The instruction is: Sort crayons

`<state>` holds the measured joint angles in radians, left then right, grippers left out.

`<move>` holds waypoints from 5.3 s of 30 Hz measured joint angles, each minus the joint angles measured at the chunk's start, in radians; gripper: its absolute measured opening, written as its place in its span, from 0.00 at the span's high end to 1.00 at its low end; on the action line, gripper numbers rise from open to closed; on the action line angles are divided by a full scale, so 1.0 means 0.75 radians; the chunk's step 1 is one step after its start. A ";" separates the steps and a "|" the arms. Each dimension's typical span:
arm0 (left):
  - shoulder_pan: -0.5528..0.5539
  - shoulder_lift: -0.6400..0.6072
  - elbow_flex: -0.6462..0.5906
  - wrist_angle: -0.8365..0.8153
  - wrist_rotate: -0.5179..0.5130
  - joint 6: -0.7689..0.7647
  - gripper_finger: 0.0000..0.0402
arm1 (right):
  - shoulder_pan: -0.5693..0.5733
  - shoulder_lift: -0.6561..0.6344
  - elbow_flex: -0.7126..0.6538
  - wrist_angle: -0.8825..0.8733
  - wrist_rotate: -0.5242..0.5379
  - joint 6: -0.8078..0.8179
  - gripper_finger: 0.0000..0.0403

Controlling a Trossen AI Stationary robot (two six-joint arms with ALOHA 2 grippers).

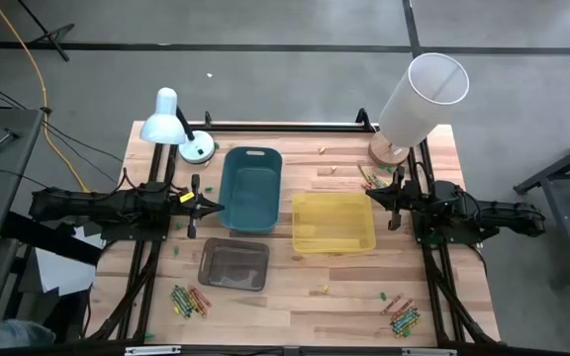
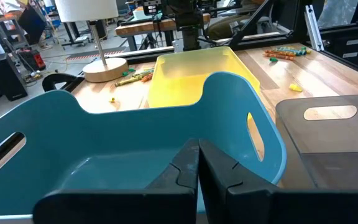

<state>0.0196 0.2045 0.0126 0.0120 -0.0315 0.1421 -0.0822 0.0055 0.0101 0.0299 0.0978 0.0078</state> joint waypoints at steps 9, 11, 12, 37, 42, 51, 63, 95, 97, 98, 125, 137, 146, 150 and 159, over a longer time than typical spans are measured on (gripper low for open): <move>0.000 0.000 0.000 0.000 0.000 0.000 1.00 | 0.000 0.000 0.000 0.000 0.000 0.000 1.00; 0.000 0.000 0.000 0.000 0.000 0.000 1.00 | 0.000 0.000 0.000 0.000 0.000 0.000 1.00; 0.000 0.000 0.000 0.000 0.000 0.000 1.00 | 0.000 0.000 0.000 0.000 0.000 0.000 1.00; 0.000 0.000 0.000 0.000 0.000 0.000 1.00 | 0.000 0.000 0.000 0.000 0.000 0.000 1.00; 0.000 0.000 0.000 0.000 0.000 0.000 1.00 | 0.000 0.000 0.000 0.000 0.000 0.000 1.00; 0.000 0.000 0.000 0.000 0.000 0.000 1.00 | 0.000 0.000 0.000 0.000 0.000 0.000 1.00; 0.000 0.000 0.000 0.000 0.000 0.000 1.00 | 0.000 0.000 0.000 0.000 0.000 0.000 1.00; 0.000 0.000 0.000 0.000 0.000 0.000 1.00 | 0.000 0.000 0.000 0.000 0.000 -0.010 1.00; 0.000 0.000 0.000 0.000 0.000 0.000 1.00 | -0.001 0.000 0.000 0.001 0.005 -0.072 1.00; 0.000 0.000 0.000 0.000 0.000 0.000 1.00 | -0.002 0.000 0.000 0.002 0.005 -0.097 1.00; 0.000 0.000 0.000 0.000 0.000 0.000 1.00 | -0.073 0.600 0.386 -0.139 0.379 0.414 0.84; 0.000 0.000 0.000 0.000 0.000 0.000 1.00 | -0.109 1.103 0.831 -1.381 0.283 1.141 0.67; 0.000 0.000 0.000 0.000 0.000 0.000 1.00 | -0.109 1.235 0.731 -1.479 0.125 1.251 0.67; 0.000 0.000 0.000 0.000 0.000 0.000 1.00 | -0.109 1.295 0.681 -1.429 0.118 1.247 0.67; 0.000 0.000 0.000 0.000 0.000 0.000 1.00 | -0.170 1.426 0.672 -1.355 0.149 1.174 0.67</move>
<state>0.0196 0.2043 0.0126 0.0120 -0.0316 0.1421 -0.2098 1.0750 0.5140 -0.9863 0.2098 0.8884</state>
